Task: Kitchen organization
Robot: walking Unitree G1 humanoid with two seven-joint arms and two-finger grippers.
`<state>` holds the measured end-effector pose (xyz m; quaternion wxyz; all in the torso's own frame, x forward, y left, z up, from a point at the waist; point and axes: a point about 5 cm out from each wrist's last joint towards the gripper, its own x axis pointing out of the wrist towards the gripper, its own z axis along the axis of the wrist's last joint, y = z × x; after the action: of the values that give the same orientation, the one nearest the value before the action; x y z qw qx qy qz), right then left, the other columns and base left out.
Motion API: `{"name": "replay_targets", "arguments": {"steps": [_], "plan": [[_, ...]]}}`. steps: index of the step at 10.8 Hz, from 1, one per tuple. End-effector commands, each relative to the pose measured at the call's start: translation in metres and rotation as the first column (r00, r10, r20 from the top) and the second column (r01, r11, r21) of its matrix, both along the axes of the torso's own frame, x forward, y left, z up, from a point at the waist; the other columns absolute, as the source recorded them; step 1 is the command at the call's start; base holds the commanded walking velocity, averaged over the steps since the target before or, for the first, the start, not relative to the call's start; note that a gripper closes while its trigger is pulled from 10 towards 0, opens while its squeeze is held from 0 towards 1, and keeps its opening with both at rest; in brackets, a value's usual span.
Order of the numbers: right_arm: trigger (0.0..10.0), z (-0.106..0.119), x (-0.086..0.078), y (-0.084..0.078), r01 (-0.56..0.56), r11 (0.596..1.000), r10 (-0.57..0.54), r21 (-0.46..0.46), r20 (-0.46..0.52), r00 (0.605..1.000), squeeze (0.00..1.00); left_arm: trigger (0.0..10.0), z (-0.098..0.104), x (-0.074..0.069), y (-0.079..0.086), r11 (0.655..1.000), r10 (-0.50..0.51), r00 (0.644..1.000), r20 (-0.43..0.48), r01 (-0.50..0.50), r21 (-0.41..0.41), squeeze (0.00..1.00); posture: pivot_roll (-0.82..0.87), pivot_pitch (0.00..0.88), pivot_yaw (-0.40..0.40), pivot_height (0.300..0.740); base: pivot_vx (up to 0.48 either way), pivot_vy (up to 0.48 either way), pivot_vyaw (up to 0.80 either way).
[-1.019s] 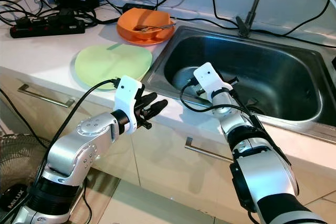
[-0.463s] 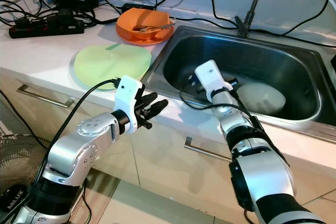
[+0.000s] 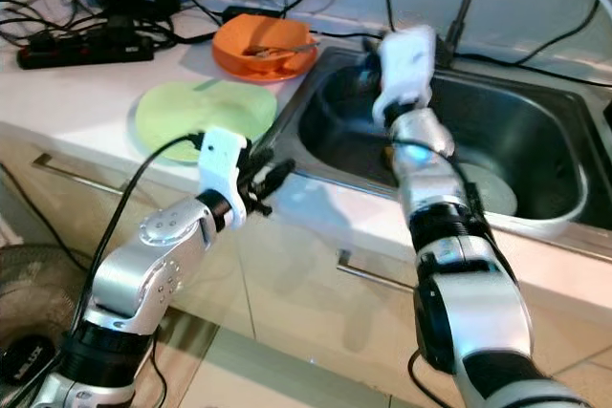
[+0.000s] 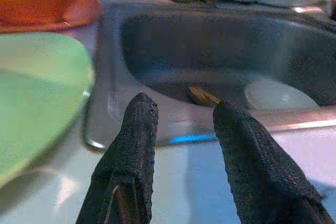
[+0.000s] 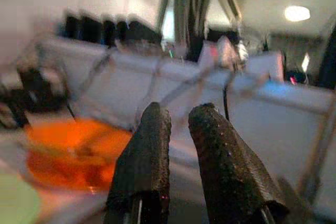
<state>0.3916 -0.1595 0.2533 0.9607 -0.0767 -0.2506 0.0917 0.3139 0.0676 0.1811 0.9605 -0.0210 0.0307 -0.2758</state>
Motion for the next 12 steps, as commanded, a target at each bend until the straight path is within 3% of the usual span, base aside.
{"name": "replay_targets", "arguments": {"steps": [1,4,6,9,11,12], "plan": [[10.0,-0.007,-0.009,-0.008,-0.016,0.999,0.016,0.038,0.009,1.0,0.0,10.0,0.006,0.005,0.003,0.999,0.041,0.998,0.043,-0.042,0.0,0.0,0.19,0.064,-0.015,0.74,0.0,0.0,0.0],[10.0,-0.041,-0.046,-0.019,-0.061,0.989,0.063,0.132,-0.012,0.998,0.0,10.0,0.011,0.01,0.013,0.991,0.132,0.979,0.155,-0.132,-0.011,0.0,0.18,0.073,-0.01,0.74,0.0,0.0,0.0],[10.0,-0.067,-0.068,-0.013,-0.063,0.983,0.076,0.174,-0.067,0.995,0.0,10.0,0.013,0.009,0.016,0.988,0.151,0.977,0.151,-0.148,-0.033,0.0,0.17,0.078,-0.001,0.74,0.0,0.0,0.0],[10.0,-0.078,-0.069,0.003,-0.081,0.974,0.109,0.212,-0.125,0.986,0.0,10.0,0.013,0.011,0.022,0.978,0.206,0.963,0.172,-0.2,-0.051,0.0,0.19,0.079,-0.003,0.74,0.0,0.0,0.0],[10.0,-0.088,-0.069,0.012,-0.083,0.97,0.124,0.228,-0.169,0.978,0.0,10.0,0.024,0.015,0.047,0.936,0.352,0.909,0.223,-0.339,-0.096,0.0,0.21,0.075,-0.002,0.74,0.0,0.0,0.0],[10.0,-0.091,-0.069,0.017,-0.087,0.967,0.133,0.241,-0.178,0.975,0.0,10.0,0.032,0.019,0.074,0.887,0.461,0.855,0.236,-0.446,-0.118,0.0,0.22,0.071,0.001,0.74,0.0,0.0,0.0]]}}
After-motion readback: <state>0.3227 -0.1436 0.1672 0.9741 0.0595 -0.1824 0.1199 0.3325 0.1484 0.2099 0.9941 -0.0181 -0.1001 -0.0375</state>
